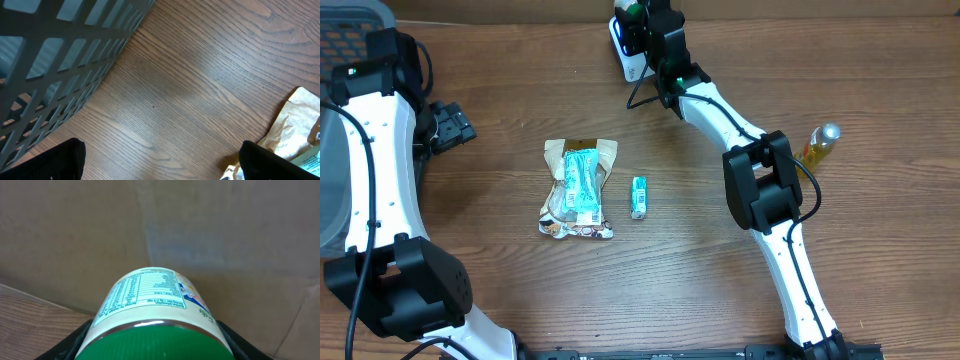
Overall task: Scan the item barcode
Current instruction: 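Hold the green jar's label in front of the scanner window, then move the jar to the table's right side and set it upright, then open the right gripper and lift it off the green jar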
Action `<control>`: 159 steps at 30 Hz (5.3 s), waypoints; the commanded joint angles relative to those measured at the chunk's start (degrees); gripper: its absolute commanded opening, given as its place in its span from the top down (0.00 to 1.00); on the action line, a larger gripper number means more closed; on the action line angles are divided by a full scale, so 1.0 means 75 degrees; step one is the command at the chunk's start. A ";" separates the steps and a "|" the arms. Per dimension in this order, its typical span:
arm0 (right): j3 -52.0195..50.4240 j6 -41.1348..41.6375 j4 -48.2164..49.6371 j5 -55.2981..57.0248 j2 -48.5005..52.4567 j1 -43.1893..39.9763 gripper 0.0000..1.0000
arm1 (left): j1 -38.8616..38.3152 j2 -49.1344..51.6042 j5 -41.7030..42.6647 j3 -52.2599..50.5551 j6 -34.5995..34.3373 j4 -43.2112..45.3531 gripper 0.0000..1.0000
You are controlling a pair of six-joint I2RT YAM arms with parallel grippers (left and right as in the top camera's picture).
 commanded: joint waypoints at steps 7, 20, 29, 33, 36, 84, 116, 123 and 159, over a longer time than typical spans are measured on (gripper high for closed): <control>0.0070 -0.0283 -0.3005 0.0079 -0.2675 -0.0020 0.79 | -0.0017 0.0076 -0.0102 0.0131 0.0143 0.0006 0.01; 0.0058 0.0341 -1.1366 0.0076 -0.3821 -0.0195 0.77 | -0.0017 0.0076 -0.0102 0.0131 0.0143 0.0006 0.01; -0.1853 0.0962 -1.2062 0.0076 -0.3695 -0.0533 0.67 | -0.0017 0.0076 -0.0102 0.0131 0.0146 0.0006 0.00; -0.2617 0.0965 -1.1707 0.0073 -0.3698 -0.0804 0.67 | -0.0017 0.0076 -0.0102 0.0131 0.0146 0.0006 0.00; -0.2964 0.1139 -1.1599 0.0076 -0.3695 -0.0976 0.67 | -0.0017 0.0076 -0.0102 0.0131 0.0146 0.0006 0.00; -0.3436 0.1128 -0.9063 0.0178 -0.3695 -0.1317 0.04 | -0.0020 0.0076 -0.0102 0.0131 0.0146 0.0006 0.01; -0.3436 0.2113 -1.0249 0.0711 -0.3695 -0.0956 0.87 | -0.0020 0.0076 -0.0102 0.0131 0.0143 0.0006 0.00; -0.3436 0.2127 -1.1468 0.0976 -0.3695 -0.1282 0.86 | -0.0020 0.0076 -0.0102 0.0131 0.0146 0.0006 0.00; -0.3439 0.2719 -1.2467 0.1728 -0.3695 -0.1967 0.80 | -0.0020 0.0076 -0.0102 0.0131 0.0146 0.0006 0.00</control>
